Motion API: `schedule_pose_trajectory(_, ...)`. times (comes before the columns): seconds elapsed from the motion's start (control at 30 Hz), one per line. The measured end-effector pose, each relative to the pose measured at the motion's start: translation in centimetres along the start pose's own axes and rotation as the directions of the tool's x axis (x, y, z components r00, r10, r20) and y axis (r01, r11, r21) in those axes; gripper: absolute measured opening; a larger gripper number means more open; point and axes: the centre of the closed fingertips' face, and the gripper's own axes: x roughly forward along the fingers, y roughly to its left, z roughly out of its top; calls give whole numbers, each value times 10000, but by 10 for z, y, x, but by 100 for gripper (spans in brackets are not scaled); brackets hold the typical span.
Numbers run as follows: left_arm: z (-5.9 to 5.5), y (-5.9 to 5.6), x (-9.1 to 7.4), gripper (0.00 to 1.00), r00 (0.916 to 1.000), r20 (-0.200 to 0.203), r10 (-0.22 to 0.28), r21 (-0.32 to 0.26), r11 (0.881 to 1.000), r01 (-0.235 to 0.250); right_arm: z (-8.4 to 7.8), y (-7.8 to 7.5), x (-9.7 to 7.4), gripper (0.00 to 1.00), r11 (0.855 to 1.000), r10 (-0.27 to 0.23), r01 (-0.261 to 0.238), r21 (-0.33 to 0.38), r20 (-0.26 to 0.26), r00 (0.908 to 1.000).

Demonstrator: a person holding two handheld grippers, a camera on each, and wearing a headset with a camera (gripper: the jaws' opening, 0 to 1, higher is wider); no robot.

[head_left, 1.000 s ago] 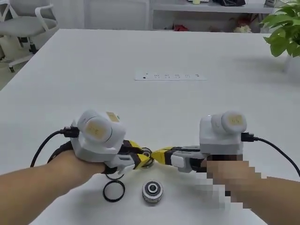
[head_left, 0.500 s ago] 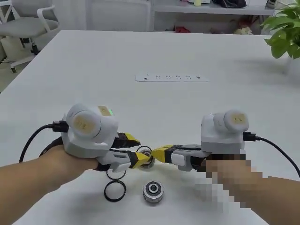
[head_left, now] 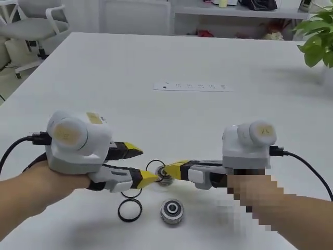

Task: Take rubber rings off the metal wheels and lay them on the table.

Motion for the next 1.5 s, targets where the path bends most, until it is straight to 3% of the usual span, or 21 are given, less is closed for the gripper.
schedule_pose_trajectory(0.3, -5, 3, -19, 53, 9992, 289, 285, -419, 9987, -273, 0, 10, 7, 0, 9997, 223, -223, 44, -31, 9997)
schedule_pose_trajectory(0.73, -19, 11, -46, 58, 9969, 266, 735, -689, 9951, -715, -2, 24, 22, 0, 9983, 585, -584, 70, -257, 9980)
schedule_pose_trajectory(1.5, -38, 12, -62, 59, 9944, 152, 1046, -1060, 9891, -1024, -20, 34, 43, 0, 9961, 806, -776, 409, -783, 9937)
